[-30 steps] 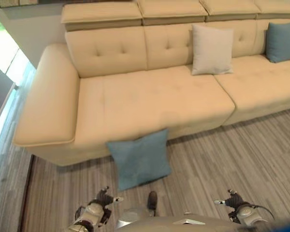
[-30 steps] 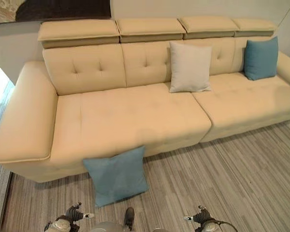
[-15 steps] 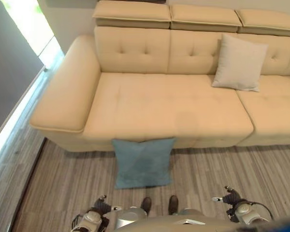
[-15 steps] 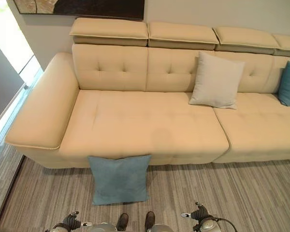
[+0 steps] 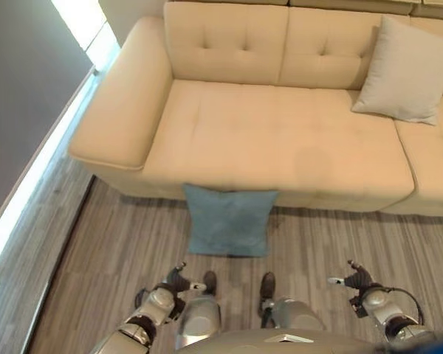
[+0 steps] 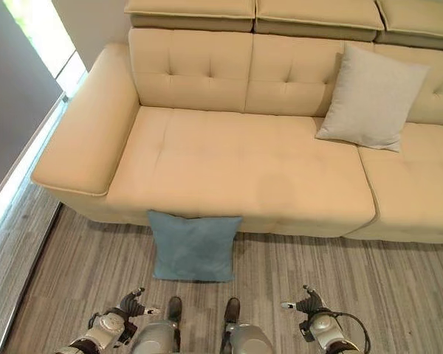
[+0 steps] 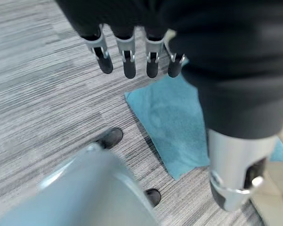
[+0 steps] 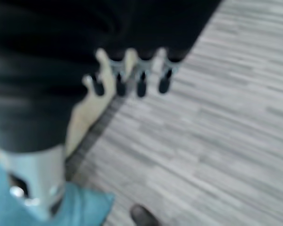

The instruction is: Pick up all the scattered cushions and arrange them neatly on the sofa.

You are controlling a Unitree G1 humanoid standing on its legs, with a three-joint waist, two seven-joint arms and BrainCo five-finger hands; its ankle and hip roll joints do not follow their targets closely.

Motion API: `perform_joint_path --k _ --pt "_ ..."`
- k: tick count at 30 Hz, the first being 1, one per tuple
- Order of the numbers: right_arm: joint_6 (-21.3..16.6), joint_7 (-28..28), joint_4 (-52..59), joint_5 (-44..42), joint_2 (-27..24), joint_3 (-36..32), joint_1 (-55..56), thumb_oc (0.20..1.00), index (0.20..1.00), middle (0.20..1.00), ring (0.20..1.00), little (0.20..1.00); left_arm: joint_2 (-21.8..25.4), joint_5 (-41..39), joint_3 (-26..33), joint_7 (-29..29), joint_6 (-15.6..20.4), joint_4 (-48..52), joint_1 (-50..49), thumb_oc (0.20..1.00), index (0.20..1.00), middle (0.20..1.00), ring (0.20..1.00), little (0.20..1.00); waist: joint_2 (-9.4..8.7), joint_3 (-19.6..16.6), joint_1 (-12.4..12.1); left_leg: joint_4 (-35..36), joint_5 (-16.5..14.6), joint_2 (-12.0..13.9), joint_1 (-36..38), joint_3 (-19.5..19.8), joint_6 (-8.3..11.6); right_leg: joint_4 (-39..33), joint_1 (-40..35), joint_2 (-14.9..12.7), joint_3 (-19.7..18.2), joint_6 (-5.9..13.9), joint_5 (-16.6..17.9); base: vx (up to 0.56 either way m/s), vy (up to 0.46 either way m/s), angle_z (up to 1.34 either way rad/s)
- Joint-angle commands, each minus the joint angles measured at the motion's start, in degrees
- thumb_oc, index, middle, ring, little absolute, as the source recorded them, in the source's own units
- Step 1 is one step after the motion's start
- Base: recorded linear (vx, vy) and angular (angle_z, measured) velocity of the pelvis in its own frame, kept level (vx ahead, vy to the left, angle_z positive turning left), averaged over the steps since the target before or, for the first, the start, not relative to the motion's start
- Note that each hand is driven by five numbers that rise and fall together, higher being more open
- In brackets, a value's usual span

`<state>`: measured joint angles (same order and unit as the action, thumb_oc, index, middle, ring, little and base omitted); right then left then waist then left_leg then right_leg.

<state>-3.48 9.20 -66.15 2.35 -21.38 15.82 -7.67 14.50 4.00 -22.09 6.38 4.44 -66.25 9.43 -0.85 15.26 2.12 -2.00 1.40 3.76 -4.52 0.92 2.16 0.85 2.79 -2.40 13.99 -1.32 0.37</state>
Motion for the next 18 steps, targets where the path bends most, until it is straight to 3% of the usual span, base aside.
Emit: perform_joint_path --k 1,7,9,11,12,13,14,17,18 --pt "-1.2 0.9 1.7 -1.2 -1.5 0.5 -0.2 1.000 1.000 1.000 1.000 1.000 1.0 1.0 0.6 0.3 1.4 2.1 -0.9 1.000 1.000 1.000 1.000 1.000 -1.67 -2.6 -1.5 -4.2 -3.4 -2.5 -2.7 -1.6 -0.90 6.6 1.2 -1.9 -5.8 5.07 -5.1 0.04 0.085 -0.27" --pt "-1.9 3.3 4.4 -1.3 -2.7 0.9 -3.1 1.000 1.000 1.000 1.000 1.000 2.6 -2.8 1.1 2.8 2.7 7.9 0.6 1.000 1.000 1.000 1.000 1.000 -1.43 0.5 -1.8 -7.0 -4.3 -3.1 -7.9 -3.1 -1.62 9.6 7.9 -3.1 -7.3 5.84 -4.0 -0.10 0.059 -0.33" --pt "-2.4 6.9 6.5 -0.8 -3.9 1.5 -5.9 1.000 1.000 1.000 1.000 1.000 3.3 -6.8 1.0 6.0 4.1 13.4 3.1 1.000 1.000 1.000 1.000 1.000 -0.92 2.8 -1.9 -9.7 -4.2 -3.5 -13.7 -3.2 -1.66 12.5 13.9 -3.9 -7.7 5.65 -3.7 -0.16 0.024 0.00" --pt "-2.4 6.9 6.5 -0.8 -3.9 1.5 -5.9 1.000 1.000 1.000 1.000 1.000 3.3 -6.8 1.0 6.0 4.1 13.4 3.2 1.000 1.000 1.000 1.000 1.000 -0.92 2.7 -2.0 -10.0 -4.5 -3.5 -13.9 -3.2 -1.67 12.9 14.2 -3.9 -7.7 5.66 -4.0 -0.09 0.012 0.07" --pt "-2.1 10.0 7.7 -0.7 -5.0 2.4 -9.7 1.000 1.000 1.000 1.000 1.000 3.6 -11.2 1.2 9.1 5.4 15.8 6.7 1.000 1.000 1.000 1.000 1.000 -0.50 4.4 -2.0 -13.6 -4.7 -3.8 -20.3 -3.4 -1.77 15.9 20.4 -4.8 -7.6 5.36 -4.0 -0.13 0.019 0.01" --pt "-2.1 10.0 7.7 -0.7 -5.0 2.4 -9.7 1.000 1.000 1.000 1.000 1.000 3.6 -11.2 1.2 9.1 5.4 15.8 6.7 1.000 1.000 1.000 1.000 1.000 -0.50 4.4 -2.0 -13.6 -4.7 -3.8 -20.3 -3.4 -1.77 15.9 20.4 -4.8 -7.6 5.36 -4.0 -0.24 0.040 -0.07" --pt "-2.0 12.2 8.4 -1.0 -5.7 3.1 -13.2 1.000 1.000 1.000 1.000 1.000 3.8 -14.0 1.3 11.6 6.2 16.1 10.2 1.000 1.000 1.000 1.000 1.000 -0.22 5.4 -1.7 -16.7 -4.9 -3.6 -25.3 -3.7 -1.81 19.1 25.8 -5.4 -7.8 5.35 -4.1 -0.17 0.029 -0.08" --pt "-2.1 14.7 8.9 -1.1 -6.3 3.6 -16.5 1.000 1.000 1.000 1.000 1.000 4.5 -14.2 0.7 14.3 6.5 15.6 14.3 1.000 1.000 1.000 1.000 1.000 0.06 5.9 -1.5 -21.2 -7.4 -3.4 -30.8 -3.6 -1.42 23.0 31.3 -5.8 -8.2 5.62 -6.0 -0.08 0.037 0.06" --pt "-2.7 17.2 9.8 -1.5 -7.1 4.0 -20.0 1.000 1.000 1.000 1.000 1.000 5.3 -15.4 1.1 16.9 7.0 15.2 17.9 1.000 1.000 1.000 1.000 1.000 0.15 6.3 -1.1 -25.1 -7.9 -2.9 -37.0 -3.6 -1.44 26.8 37.5 -6.2 -9.0 5.70 -6.4 -0.12 0.053 0.01"
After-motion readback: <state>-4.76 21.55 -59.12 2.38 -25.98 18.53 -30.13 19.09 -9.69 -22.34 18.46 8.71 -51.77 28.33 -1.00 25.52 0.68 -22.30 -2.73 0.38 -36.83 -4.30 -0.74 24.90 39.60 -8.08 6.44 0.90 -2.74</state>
